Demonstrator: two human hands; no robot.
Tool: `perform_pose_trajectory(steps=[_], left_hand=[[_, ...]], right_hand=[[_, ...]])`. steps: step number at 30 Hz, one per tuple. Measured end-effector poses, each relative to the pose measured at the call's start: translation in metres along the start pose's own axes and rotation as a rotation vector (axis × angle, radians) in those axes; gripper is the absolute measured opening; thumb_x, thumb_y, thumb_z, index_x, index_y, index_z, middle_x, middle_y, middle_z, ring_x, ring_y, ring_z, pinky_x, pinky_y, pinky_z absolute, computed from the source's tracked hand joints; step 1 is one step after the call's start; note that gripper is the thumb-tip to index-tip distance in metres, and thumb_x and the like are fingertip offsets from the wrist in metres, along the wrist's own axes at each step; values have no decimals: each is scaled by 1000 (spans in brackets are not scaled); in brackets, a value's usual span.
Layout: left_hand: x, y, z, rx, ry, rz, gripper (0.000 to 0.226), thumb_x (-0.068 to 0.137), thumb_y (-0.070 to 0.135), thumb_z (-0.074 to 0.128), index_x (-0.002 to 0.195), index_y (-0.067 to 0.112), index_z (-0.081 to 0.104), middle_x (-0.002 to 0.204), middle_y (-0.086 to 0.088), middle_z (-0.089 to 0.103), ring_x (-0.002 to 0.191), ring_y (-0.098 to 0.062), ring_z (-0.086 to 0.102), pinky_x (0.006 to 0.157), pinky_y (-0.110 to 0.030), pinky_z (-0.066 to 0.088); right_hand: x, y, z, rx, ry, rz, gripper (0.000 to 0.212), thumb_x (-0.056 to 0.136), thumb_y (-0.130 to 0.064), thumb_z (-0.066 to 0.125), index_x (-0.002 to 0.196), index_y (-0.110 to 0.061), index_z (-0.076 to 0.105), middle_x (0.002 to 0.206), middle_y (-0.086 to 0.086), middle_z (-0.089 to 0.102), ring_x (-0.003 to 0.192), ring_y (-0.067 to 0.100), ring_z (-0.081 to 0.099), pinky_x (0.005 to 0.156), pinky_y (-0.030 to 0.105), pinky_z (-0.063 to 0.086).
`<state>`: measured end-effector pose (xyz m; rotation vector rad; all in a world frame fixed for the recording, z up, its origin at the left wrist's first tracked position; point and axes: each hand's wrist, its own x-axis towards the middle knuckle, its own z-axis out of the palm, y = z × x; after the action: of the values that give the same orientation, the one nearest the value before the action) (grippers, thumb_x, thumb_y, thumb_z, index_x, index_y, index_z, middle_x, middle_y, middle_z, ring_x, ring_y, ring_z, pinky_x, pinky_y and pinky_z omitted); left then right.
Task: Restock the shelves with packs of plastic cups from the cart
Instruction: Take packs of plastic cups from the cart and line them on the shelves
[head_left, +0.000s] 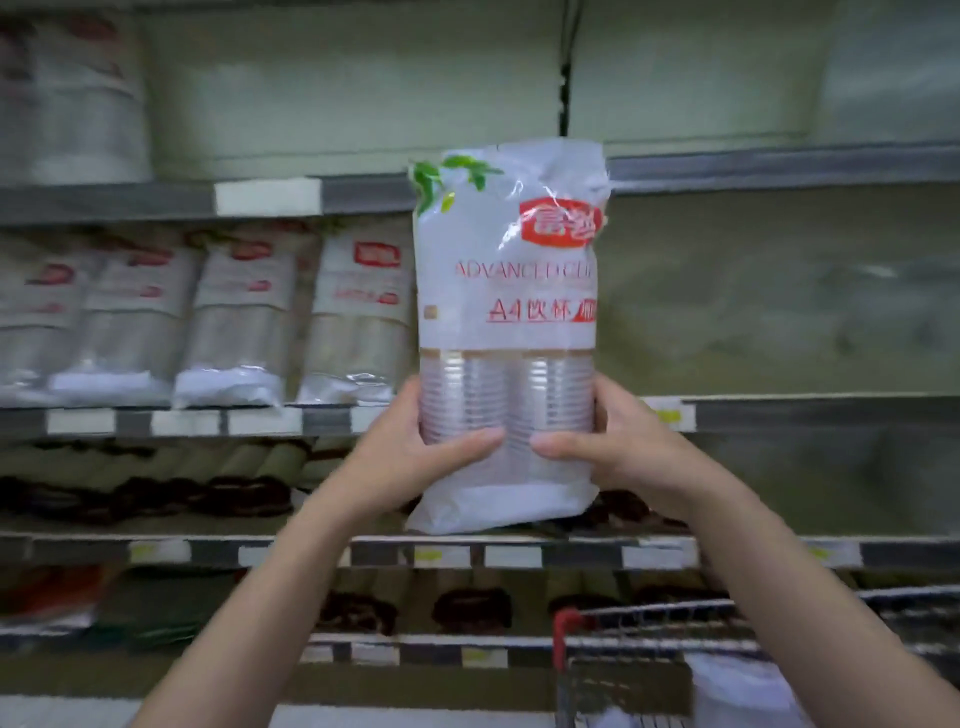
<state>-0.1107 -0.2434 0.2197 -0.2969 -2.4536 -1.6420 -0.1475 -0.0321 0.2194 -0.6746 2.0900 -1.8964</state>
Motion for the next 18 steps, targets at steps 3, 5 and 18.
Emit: perform_pose_trajectory(steps=[3, 5, 18], left_hand=[[0, 13, -50, 40, 184, 80, 75, 50, 54, 77, 117, 34, 48, 109, 11, 67, 97, 0, 66, 84, -28, 56], [3, 17, -82, 10, 271, 124, 82, 51, 52, 79, 122, 29, 46, 109, 6, 68, 97, -9, 68, 86, -37, 56], [71, 28, -372, 163, 418, 59, 60, 64, 73, 60, 86, 17, 61, 76, 1, 62, 62, -9, 55, 59, -20, 38]], right_hand=[[27, -34, 31, -42, -31, -103, 69, 69, -20, 81, 130, -21, 48, 120, -5, 68, 107, 13, 67, 90, 37, 55], [44, -53, 56, -26, -47, -153, 60, 74, -21, 74, 129, -23, 48, 118, -5, 69, 104, 12, 68, 86, 34, 57], [244, -184, 259, -64, 11, -257, 25, 94, -34, 48, 91, -15, 64, 86, 3, 70, 66, 12, 67, 61, 22, 50]])
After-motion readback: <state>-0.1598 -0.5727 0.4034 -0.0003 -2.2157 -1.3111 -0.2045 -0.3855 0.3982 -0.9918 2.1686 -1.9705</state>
